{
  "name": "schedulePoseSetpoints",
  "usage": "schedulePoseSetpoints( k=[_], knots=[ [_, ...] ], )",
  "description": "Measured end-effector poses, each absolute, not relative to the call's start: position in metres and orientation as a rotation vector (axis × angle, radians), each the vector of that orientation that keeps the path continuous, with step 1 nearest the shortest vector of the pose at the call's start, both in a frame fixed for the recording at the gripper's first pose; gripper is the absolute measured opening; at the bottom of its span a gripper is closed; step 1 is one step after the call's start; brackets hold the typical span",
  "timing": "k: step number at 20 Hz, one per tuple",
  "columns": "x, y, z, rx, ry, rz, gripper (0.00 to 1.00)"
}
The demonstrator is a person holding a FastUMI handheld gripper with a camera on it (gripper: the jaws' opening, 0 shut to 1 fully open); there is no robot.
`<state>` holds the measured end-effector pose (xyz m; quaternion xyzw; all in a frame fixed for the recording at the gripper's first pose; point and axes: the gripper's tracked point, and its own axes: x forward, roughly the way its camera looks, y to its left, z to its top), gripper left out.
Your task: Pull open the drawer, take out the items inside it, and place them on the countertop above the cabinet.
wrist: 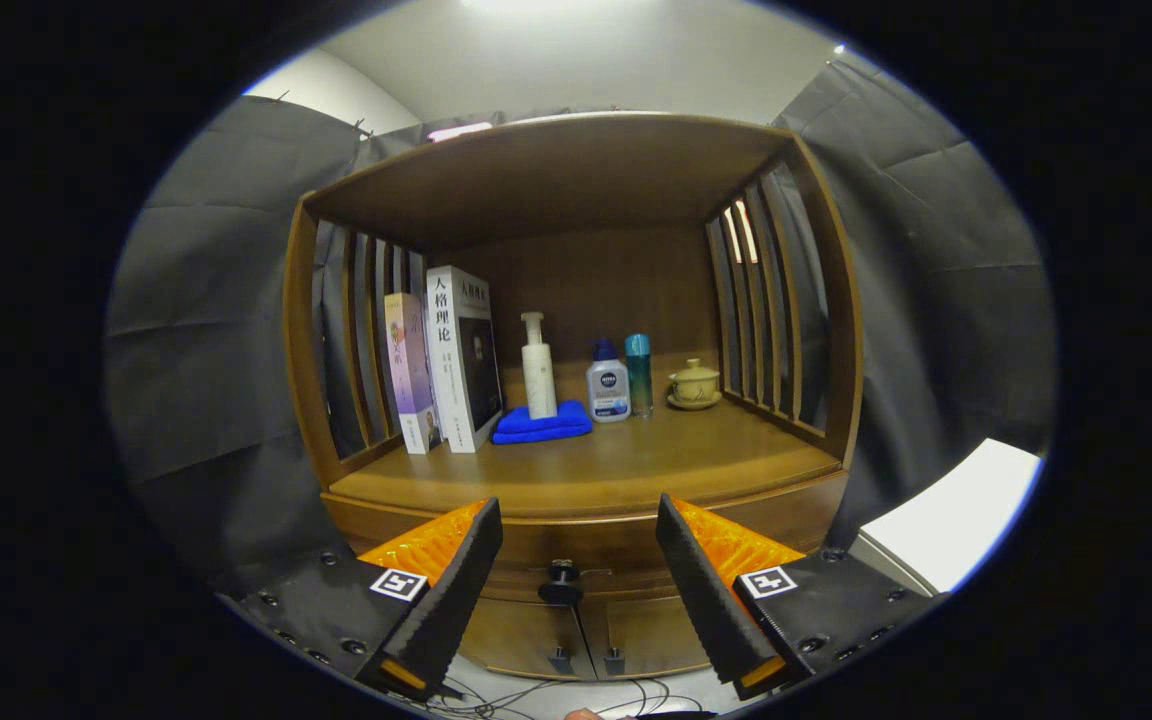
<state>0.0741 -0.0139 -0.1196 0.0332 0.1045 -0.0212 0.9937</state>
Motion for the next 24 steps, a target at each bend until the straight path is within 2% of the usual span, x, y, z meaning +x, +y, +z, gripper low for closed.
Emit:
schedulePoseSetpoints(
  k=[9, 18, 20, 24],
  knots=[
    [0.112, 0.001, -0.203, 0.105, 0.33, 0.006, 0.98],
    [0.131, -0.007, -0.263, 0.04, 0.402, -0.065, 0.98],
    [0.131, -0.009, -0.262, 0.017, 0.392, -0.087, 0.94],
    [0.131, -0.004, -0.264, -0.011, 0.389, -0.086, 0.66]
  ],
)
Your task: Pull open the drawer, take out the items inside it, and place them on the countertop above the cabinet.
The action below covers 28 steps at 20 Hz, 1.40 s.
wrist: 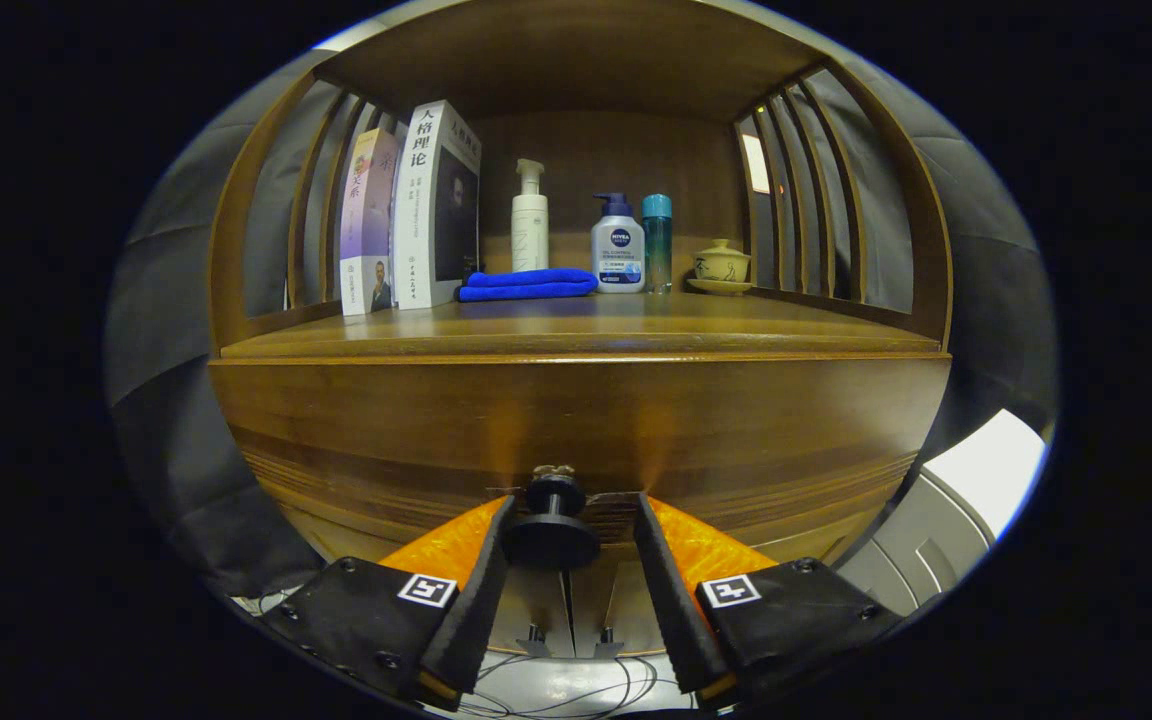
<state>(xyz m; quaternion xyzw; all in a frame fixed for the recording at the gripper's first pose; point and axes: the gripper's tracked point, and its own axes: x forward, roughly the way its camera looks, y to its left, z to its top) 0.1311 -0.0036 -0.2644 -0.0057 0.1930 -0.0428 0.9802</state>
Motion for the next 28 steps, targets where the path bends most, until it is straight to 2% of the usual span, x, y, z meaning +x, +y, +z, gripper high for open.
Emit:
schedulePoseSetpoints(
  k=[3, 8, 28],
  knots=[
    [0.128, 0.002, -0.266, -0.019, 0.395, -0.082, 0.46],
    [0.13, 0.002, -0.266, -0.01, 0.382, -0.058, 0.25],
    [0.078, 0.003, -0.263, 0.014, 0.37, -0.066, 0.25]
  ],
)
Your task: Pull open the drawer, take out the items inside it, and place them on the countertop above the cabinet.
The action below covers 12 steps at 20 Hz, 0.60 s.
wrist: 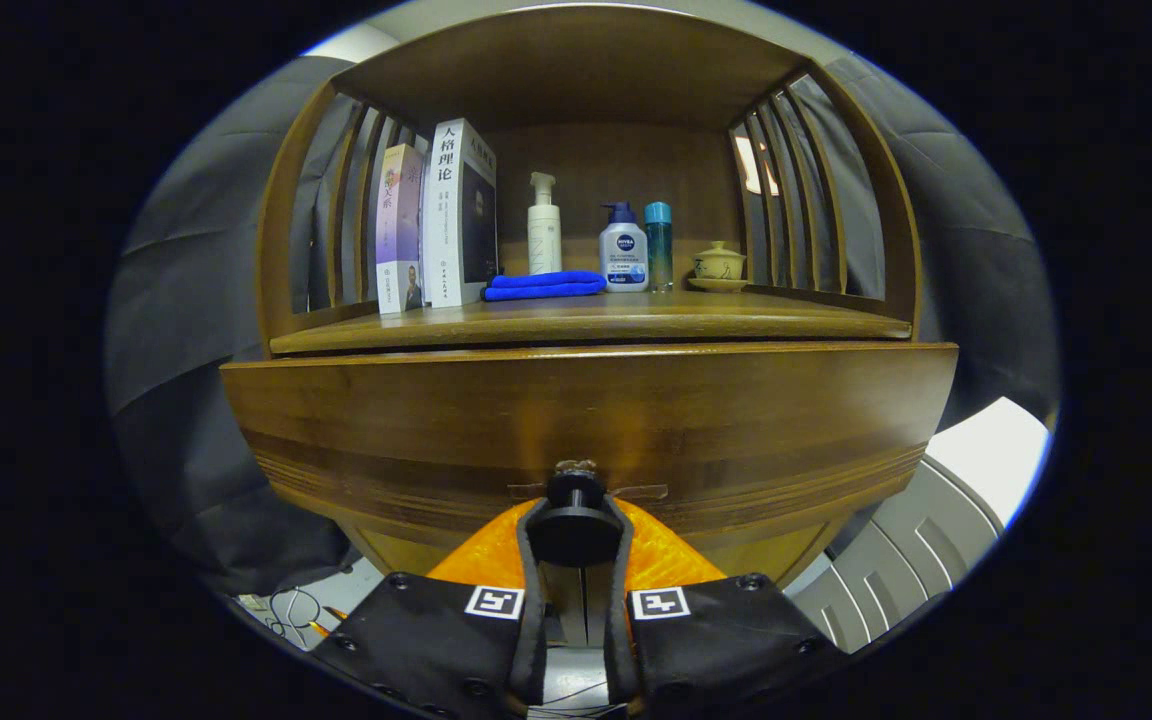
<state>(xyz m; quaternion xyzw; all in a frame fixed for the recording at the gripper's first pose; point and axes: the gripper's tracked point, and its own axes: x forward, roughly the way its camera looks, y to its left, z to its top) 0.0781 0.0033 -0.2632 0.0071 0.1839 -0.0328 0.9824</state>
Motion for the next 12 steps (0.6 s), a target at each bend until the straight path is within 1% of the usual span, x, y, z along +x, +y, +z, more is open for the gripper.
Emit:
schedulePoseSetpoints(
  k=[12],
  knots=[
    [0.036, 0.007, -0.26, 0.0, 0.36, -0.027, 0.25]
  ],
)
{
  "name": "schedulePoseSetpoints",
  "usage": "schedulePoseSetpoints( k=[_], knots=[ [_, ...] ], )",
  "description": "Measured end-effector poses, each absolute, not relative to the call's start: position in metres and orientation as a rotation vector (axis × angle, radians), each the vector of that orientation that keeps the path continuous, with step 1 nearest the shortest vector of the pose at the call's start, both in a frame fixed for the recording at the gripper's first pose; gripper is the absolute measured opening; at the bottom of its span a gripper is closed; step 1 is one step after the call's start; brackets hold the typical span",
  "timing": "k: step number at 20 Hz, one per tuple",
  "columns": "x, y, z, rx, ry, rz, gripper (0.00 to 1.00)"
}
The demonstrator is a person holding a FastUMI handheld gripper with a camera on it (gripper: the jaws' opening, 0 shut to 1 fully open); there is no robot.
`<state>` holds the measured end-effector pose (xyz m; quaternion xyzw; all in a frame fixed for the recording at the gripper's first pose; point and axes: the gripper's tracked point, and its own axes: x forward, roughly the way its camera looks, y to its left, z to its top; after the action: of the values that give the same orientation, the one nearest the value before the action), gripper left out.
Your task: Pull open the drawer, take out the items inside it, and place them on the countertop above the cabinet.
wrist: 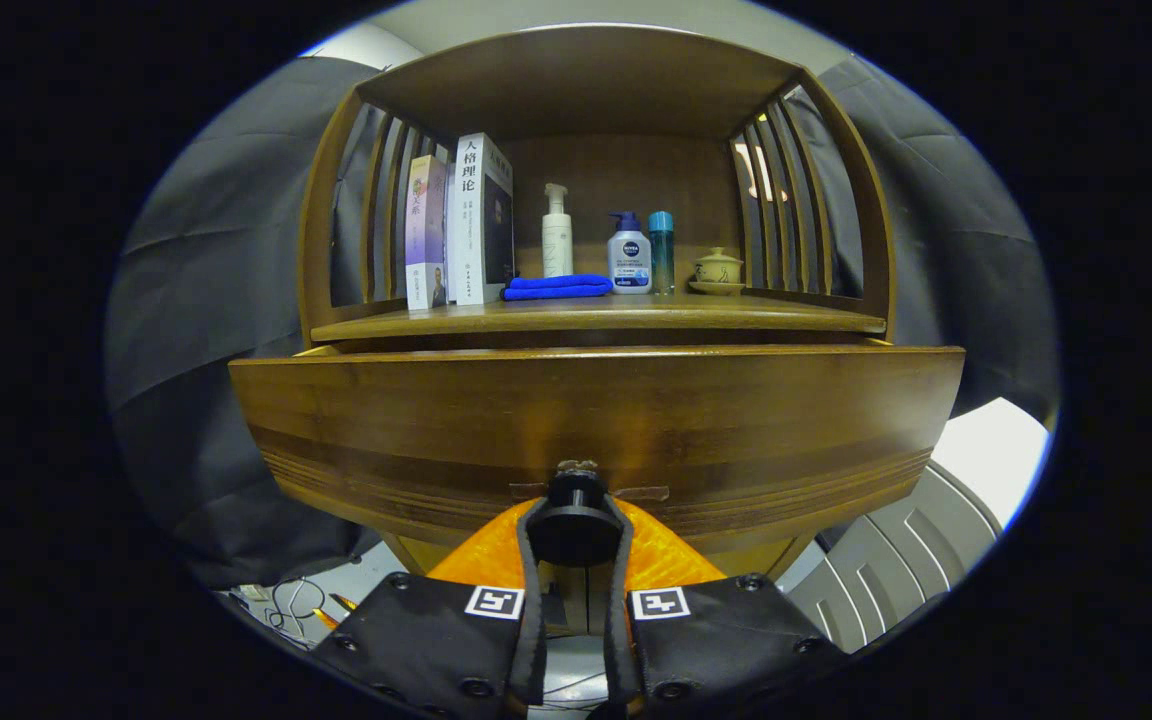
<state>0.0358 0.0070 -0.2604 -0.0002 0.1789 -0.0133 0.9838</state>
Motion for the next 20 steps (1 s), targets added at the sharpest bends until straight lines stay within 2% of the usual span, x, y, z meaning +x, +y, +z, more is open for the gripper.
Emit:
schedulePoseSetpoints(
  k=[20],
  knots=[
    [-0.031, 0.013, -0.263, -0.046, 0.357, 0.017, 0.25]
  ],
)
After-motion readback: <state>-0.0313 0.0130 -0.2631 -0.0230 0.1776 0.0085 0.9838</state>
